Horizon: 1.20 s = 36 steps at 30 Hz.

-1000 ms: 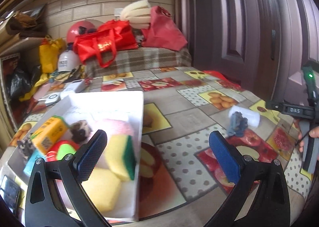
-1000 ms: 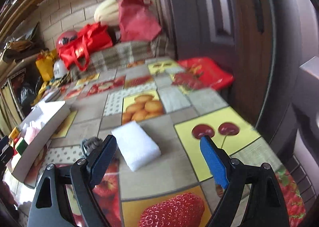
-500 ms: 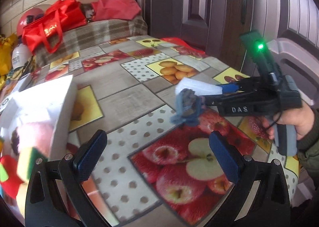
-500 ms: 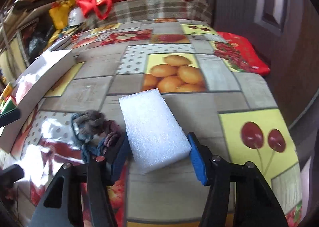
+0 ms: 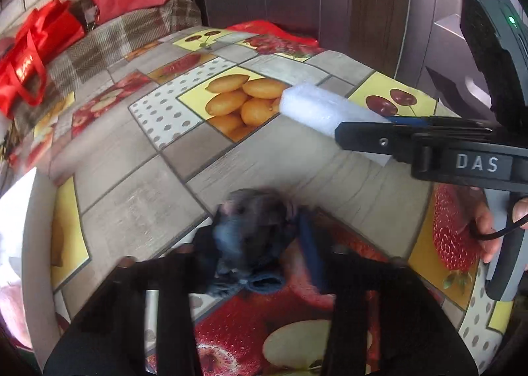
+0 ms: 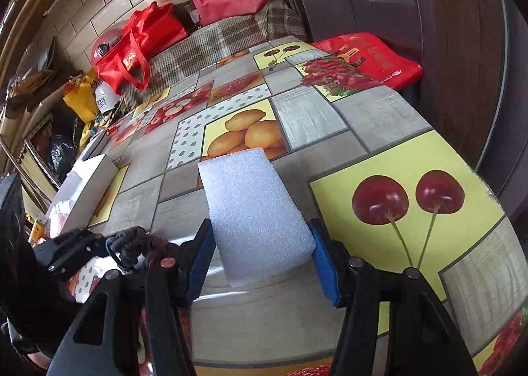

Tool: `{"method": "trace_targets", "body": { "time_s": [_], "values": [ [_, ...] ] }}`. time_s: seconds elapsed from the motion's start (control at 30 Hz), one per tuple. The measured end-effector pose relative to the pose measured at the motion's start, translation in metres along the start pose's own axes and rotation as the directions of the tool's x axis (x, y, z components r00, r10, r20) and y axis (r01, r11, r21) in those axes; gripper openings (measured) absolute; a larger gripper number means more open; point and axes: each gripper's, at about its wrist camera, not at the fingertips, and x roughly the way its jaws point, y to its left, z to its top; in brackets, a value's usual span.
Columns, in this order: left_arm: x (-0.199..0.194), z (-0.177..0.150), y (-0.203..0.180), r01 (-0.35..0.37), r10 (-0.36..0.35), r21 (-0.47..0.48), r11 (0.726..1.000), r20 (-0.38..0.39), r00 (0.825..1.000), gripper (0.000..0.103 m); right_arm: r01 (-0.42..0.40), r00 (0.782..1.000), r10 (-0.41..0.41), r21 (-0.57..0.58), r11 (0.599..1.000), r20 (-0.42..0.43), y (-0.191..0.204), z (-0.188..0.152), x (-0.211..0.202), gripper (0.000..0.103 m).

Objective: Organize soft objects
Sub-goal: 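Grasp the gray knotted rope toy with the left gripper while the right grasps the white foam block, then carry the rope toy and foam block over the white tray with both grippers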

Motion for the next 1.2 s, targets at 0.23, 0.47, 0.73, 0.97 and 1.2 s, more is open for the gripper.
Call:
{"method": "trace_targets", "body": {
  "time_s": [0.23,0.47,0.73,0.97,1.2],
  "values": [
    [-0.022,-0.003,-0.001,-0.017,0.020,-0.020,1.000,0.129,0.991,0.030,-0.022,0.999,0.021,0.048,0.999,0.030,-0.007,-0.001,-0.005,0.057],
    [-0.065,-0.018,0.004,-0.113,0.133,-0.078,0.991,0.336,0.932,0.030,-0.016,0.994,0.007,0.083,0.996,0.110,-0.012,-0.003,-0.019,0.057],
    [-0.090,-0.037,0.023,-0.089,0.140,-0.145,0.985,0.396,0.908,0.030,-0.012,0.982,-0.008,0.108,0.994,0.190,0.007,-0.018,-0.036,0.057],
    [-0.110,-0.057,0.021,-0.127,0.168,-0.121,0.984,0.425,0.890,0.030,0.036,0.959,-0.034,-0.001,0.999,0.280,0.051,-0.027,-0.047,0.057],
    [-0.129,-0.079,0.036,-0.141,0.186,-0.135,0.981,0.423,0.887,0.030,0.023,0.964,-0.002,-0.075,0.997,0.265,0.089,-0.034,-0.038,0.057]
  ]
}}
